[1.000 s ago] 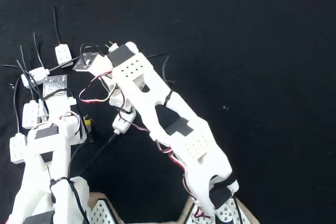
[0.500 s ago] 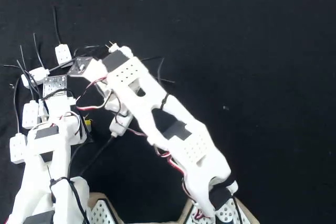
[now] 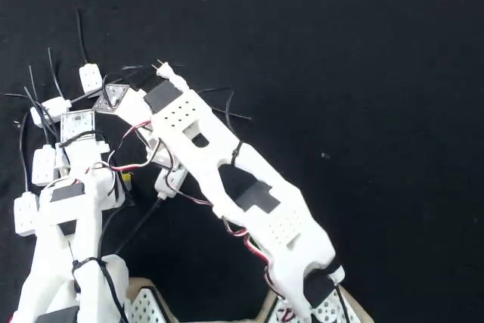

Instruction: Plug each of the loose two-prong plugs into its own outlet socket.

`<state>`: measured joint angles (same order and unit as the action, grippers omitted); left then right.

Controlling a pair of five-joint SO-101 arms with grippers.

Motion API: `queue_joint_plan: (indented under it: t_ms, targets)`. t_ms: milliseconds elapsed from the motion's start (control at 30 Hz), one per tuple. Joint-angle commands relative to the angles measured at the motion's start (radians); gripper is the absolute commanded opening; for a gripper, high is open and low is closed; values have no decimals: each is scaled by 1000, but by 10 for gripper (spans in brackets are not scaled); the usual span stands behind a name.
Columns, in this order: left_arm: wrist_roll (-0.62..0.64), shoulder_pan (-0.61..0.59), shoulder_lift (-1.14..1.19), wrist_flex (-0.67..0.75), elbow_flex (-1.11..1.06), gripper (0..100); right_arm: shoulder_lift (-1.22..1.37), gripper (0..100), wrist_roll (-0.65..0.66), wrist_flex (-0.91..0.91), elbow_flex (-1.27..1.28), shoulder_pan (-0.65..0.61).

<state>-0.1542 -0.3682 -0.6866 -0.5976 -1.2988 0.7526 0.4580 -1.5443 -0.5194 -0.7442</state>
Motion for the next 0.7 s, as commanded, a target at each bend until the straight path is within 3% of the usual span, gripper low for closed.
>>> queue_joint_plan:
  t_ms: [0,400,667]
  targets:
    - [-9,13,-20,3,10,238,30,11,-6,69,94,-68]
    - [-9,-1,-20,3,12,238,30,11,-54,157,101,-104]
    - [-8,-2,-20,3,13,238,31,11,-52,80,108,-91]
